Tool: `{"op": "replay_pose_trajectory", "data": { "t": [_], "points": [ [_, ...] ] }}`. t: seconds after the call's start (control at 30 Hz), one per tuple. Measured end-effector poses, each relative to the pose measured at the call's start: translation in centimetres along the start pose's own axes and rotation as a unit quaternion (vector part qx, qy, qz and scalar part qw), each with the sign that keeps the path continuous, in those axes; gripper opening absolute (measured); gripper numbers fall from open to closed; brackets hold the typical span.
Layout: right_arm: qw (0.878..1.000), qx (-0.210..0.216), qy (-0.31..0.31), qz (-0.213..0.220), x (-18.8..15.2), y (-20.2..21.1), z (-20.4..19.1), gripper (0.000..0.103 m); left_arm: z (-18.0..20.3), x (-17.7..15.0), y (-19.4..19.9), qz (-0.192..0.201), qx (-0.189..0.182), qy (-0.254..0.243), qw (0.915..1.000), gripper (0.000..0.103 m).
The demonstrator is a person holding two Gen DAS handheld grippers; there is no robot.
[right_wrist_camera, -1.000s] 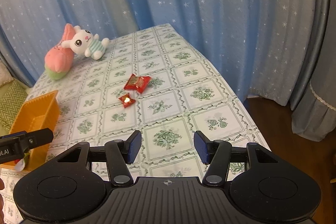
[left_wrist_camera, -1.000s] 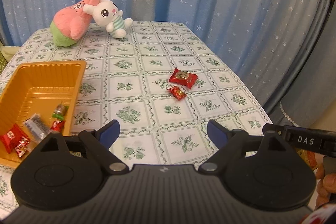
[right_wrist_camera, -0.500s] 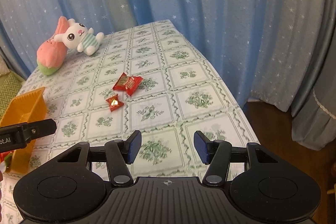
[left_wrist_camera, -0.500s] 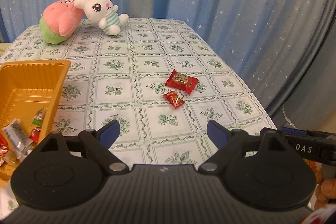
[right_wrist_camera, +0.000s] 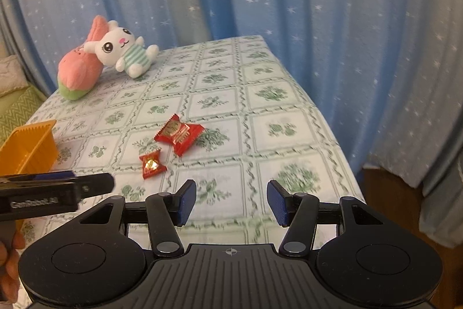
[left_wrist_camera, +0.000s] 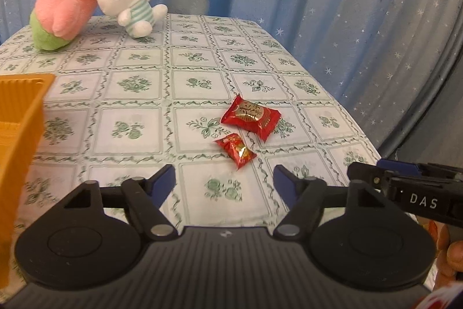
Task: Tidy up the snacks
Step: 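Move both open tools toward the two red candies on the tablecloth, then grasp the small red candy with the left tool while the right tool grasps the red square packet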
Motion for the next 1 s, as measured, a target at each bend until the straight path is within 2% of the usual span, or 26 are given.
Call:
{"op": "replay_pose_trajectory", "data": {
  "t": [0.3, 0.53, 0.67, 0.83, 1.0],
  "points": [
    [1.000, 0.004, 0.026, 0.004, 0.7, -3.6, 0.3, 0.055, 0.9, 0.4, -4.4, 0.008, -0.005, -0.004, 0.9999, 0.044],
    [1.000, -0.007, 0.019, 0.000, 0.6, -4.6, 1.2, 0.055, 1.5, 0.6, -6.7, 0.015, -0.007, -0.013, 0.9998, 0.037],
    [1.000, -0.010, 0.023, 0.001, 0.7, -4.9, 1.2, 0.055, 1.6, 0.6, -7.5, 0.007, 0.000, -0.038, 0.9993, 0.021],
    [0.999, -0.001, 0.033, 0.005, 1.2, -5.4, 0.6, 0.055, 0.4, -0.1, -6.2, 0.007, 0.012, -0.061, 0.9980, 0.019],
    [0.997, 0.027, 0.073, 0.014, 2.4, -6.4, -1.5, 0.055, -2.2, -0.1, -4.1, 0.014, 0.030, -0.042, 0.9985, 0.018]
  ]
}}
Point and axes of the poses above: each gripper's, at about its wrist camera, not at the fingertips, and y roughly against the way its jaws point, z to its right, x to its top, the point moved 2 cm from there along -y, roughly the way its jaws point, and after that the axes turned 1 degree about -x, right-handed, at the moved point
